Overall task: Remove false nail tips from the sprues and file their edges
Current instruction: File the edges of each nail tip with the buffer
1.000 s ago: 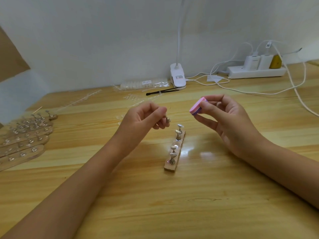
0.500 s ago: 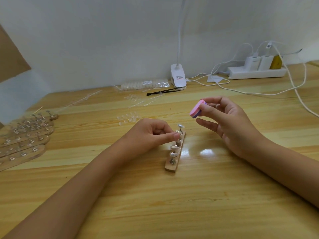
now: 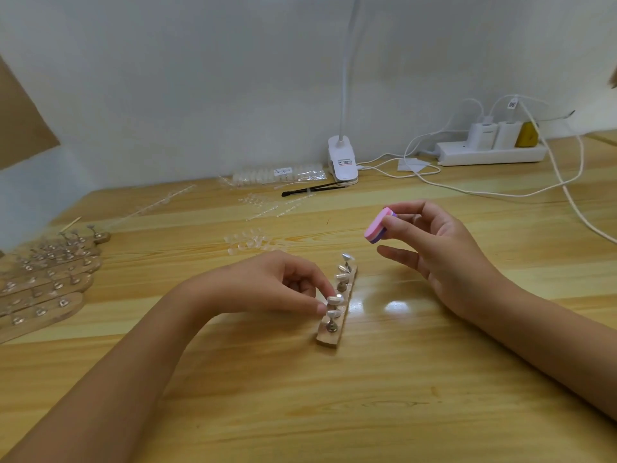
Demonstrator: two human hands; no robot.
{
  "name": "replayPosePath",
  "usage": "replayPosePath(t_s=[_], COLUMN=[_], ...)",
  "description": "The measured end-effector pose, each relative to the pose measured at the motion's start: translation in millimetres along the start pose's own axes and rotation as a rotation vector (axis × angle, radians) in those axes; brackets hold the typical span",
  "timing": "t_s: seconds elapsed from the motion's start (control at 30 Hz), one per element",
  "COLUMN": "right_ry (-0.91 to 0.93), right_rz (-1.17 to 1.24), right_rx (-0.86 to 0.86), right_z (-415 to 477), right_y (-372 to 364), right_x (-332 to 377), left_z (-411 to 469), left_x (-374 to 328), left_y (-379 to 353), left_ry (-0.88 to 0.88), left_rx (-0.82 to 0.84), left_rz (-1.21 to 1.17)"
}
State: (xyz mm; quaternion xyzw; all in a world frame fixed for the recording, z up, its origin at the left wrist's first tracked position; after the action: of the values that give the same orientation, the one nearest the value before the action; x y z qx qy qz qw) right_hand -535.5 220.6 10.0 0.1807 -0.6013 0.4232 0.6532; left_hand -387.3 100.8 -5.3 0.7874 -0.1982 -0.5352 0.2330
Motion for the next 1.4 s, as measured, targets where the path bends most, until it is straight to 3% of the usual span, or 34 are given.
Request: replayPosePath(t_s=[0.43, 0.53, 0.67, 0.8, 1.1, 1.4], right_ry=[-0.009, -0.003, -0.003, -0.007, 0.014, 0.031], right_rz=[-0.039, -0.042, -0.036, -0.059, -0.011, -0.058], right_rx=[0.010, 0.010, 0.040, 0.086, 0.228, 0.267], right_z=[-1, 0, -2, -5, -14, -17], right_y=[1, 2, -1, -7, -27, -31], right_x=[-2, -2, -1, 0, 4, 2], left_z=[0, -6, -6, -5, -4, -6], left_x=[3, 4, 9, 6, -24, -29], left_y=[7, 16, 31, 38, 15, 11], left_ry=[0.037, 0.005, -0.066, -0.183, -0.310, -0.320], left_rx=[-0.071, -0.087, -0.250, -0.399, -0.459, -0.504], left_rz=[-0.011, -0.196, -0.531, -0.688, -0.455, -0.486])
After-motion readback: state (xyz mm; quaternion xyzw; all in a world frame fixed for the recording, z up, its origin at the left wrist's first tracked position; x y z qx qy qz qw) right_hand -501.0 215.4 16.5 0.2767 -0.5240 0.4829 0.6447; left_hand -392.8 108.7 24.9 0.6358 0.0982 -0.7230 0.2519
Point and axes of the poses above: each hand's wrist, its own z-axis towards the middle knuckle, its own y-axis out of the back of the hand, x = y × z, the point moved 8 cm from there along z, towards the middle knuckle, and after that the axes turned 4 degrees about y, right-handed, at the moved point
